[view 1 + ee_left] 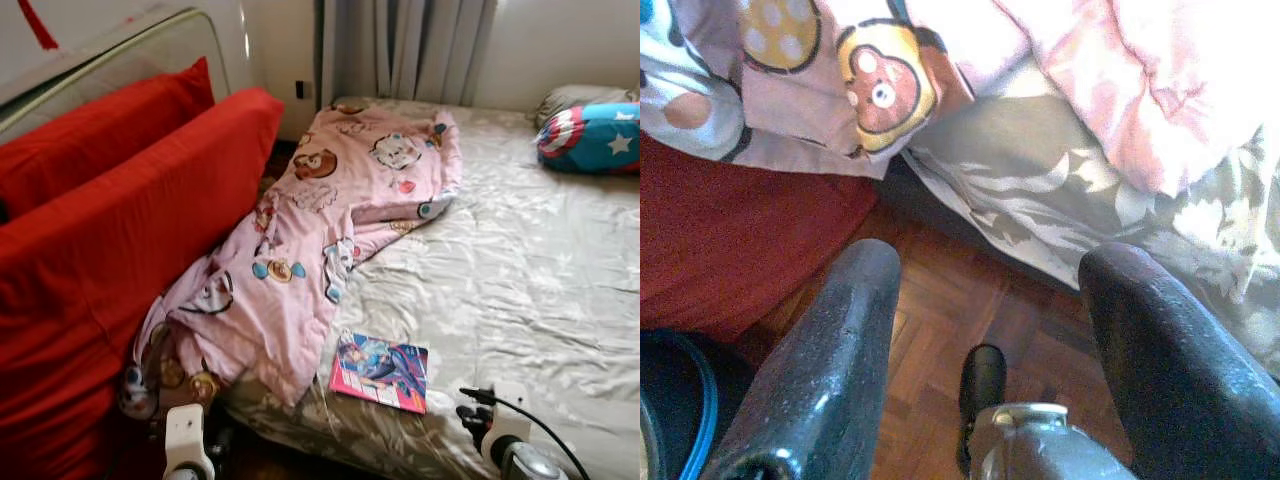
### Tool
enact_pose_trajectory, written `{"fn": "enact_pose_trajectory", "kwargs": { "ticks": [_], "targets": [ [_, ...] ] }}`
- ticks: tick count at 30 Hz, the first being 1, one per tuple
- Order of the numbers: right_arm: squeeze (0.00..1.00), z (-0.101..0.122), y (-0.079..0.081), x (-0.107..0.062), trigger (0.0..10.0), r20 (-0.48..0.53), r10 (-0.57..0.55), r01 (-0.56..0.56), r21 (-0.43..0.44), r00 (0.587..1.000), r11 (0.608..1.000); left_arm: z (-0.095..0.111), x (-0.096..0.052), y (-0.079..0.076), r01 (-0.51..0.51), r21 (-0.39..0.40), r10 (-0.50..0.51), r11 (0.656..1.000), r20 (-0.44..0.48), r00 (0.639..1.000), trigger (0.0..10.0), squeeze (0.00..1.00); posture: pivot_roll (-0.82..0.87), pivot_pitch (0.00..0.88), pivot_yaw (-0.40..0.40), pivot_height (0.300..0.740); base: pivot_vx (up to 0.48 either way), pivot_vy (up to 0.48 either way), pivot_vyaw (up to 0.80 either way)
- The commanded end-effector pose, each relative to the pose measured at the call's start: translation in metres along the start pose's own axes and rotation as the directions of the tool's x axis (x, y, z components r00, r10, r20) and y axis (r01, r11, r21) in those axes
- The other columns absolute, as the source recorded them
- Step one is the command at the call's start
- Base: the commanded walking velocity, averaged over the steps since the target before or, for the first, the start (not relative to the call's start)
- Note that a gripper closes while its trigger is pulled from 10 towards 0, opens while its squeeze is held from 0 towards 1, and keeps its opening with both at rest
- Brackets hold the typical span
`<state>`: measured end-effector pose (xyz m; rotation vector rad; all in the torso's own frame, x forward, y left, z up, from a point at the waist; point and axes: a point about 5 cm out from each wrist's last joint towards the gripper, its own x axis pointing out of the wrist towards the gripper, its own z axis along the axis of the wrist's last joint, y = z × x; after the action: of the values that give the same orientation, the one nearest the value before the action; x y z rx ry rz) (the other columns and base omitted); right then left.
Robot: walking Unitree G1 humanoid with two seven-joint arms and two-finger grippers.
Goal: Clean up the room
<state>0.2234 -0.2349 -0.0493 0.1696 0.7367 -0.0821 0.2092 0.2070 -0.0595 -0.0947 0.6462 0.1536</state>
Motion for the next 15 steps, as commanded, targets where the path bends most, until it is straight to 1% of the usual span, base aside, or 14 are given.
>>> {"fn": "enact_pose_trajectory", "kwargs": {
  "ticks": [1,2,3,4,5,7,9,11,12,14,15],
  "targets": [
    [0.0,0.0,0.002,0.0,10.0,0.01,0.012,-0.012,0.017,1.0,1.0,0.035,0.011,-0.007,0.013,0.012,-0.015,1.0,0.121,0.993,10.0,0.0,-0.03,0.068,0.009,0.74,0.0,0.0,0.8],
    [0.0,0.0,0.002,0.0,10.0,0.01,0.012,-0.012,0.019,1.0,1.0,0.055,0.016,-0.013,0.022,0.018,-0.025,1.0,0.18,0.983,10.0,0.0,-0.03,0.068,0.009,0.74,0.0,0.0,0.8],
    [0.0,0.0,0.002,0.0,10.0,0.01,0.013,-0.013,0.018,1.0,1.0,0.065,0.018,-0.015,0.026,0.023,-0.03,0.999,0.204,0.978,10.0,0.0,-0.02,0.067,0.008,0.74,0.0,0.0,0.8],
    [0.0,0.0,0.002,0.0,10.0,0.009,0.013,-0.014,0.017,1.0,1.0,0.068,0.019,-0.016,0.027,0.028,-0.032,0.999,0.207,0.978,10.0,0.0,-0.02,0.067,0.008,0.74,0.0,0.0,0.8],
    [0.0,0.0,0.002,0.0,10.0,0.012,0.016,-0.016,0.029,1.0,0.999,0.067,0.019,-0.014,0.022,0.029,-0.027,0.999,0.204,0.979,10.0,0.0,-0.03,0.073,0.009,0.74,0.0,0.0,0.0],
    [0.0,-0.001,0.002,0.0,10.0,0.016,0.011,-0.012,0.041,1.0,0.999,0.068,0.018,-0.01,-0.002,0.0,0.002,1.0,0.213,0.977,10.0,0.0,-0.03,0.074,0.01,0.74,0.0,0.0,0.0],
    [0.0,-0.001,0.002,0.0,10.0,0.021,0.008,-0.009,0.048,1.0,0.999,0.071,0.018,-0.009,-0.002,0.004,0.001,1.0,0.228,0.974,10.0,0.0,-0.03,0.075,0.009,0.74,0.0,0.0,0.0],
    [0.0,0.001,0.003,0.0,10.0,0.047,0.013,-0.016,0.055,0.999,0.998,0.078,0.018,-0.009,0.005,0.026,-0.012,1.0,0.263,0.965,10.0,0.0,-0.02,0.085,0.011,0.74,0.0,0.0,0.0],
    [0.0,0.001,0.003,0.0,10.0,0.047,0.013,-0.016,0.055,0.999,0.998,0.078,0.018,-0.009,0.005,0.026,-0.012,1.0,0.263,0.965,10.0,0.0,-0.02,0.085,0.011,0.74,0.0,0.0,0.0],
    [0.0,0.002,0.004,0.0,10.0,0.073,0.015,-0.02,0.067,0.997,0.998,0.083,0.018,-0.008,0.004,0.021,-0.011,1.0,0.291,0.957,10.0,0.0,-0.02,0.081,0.015,0.74,0.0,0.0,0.0],
    [0.0,0.006,0.004,0.0,10.0,0.113,0.014,-0.023,0.082,0.993,0.996,0.092,0.018,-0.009,0.006,0.018,-0.011,1.0,0.333,0.943,10.0,0.0,-0.03,0.072,0.028,0.74,0.0,0.0,0.0]
  ]
}}
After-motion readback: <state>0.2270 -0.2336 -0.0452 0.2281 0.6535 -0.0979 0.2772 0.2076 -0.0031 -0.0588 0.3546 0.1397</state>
